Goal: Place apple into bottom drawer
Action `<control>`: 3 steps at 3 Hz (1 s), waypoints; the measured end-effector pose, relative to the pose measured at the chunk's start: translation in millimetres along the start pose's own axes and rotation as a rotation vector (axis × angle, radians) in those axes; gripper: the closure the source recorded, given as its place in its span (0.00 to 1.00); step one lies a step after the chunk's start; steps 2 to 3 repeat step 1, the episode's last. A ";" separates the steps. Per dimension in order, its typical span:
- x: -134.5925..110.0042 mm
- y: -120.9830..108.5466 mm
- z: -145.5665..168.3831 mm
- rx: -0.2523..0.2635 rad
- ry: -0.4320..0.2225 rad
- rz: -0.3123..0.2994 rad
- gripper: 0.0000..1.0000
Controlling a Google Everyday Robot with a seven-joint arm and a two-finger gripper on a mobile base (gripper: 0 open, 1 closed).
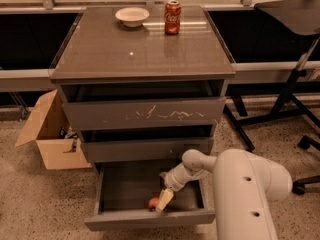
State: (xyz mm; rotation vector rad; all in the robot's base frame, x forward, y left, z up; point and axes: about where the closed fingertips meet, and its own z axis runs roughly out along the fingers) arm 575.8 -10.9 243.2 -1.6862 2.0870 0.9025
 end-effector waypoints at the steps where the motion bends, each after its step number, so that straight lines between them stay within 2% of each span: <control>1: 15.6 8.7 -33.2 0.037 -0.110 0.006 0.00; 3: 15.6 8.7 -33.2 0.037 -0.110 0.006 0.00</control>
Offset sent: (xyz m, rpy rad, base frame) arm 0.0000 0.0000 0.0000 0.0000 0.0000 0.0000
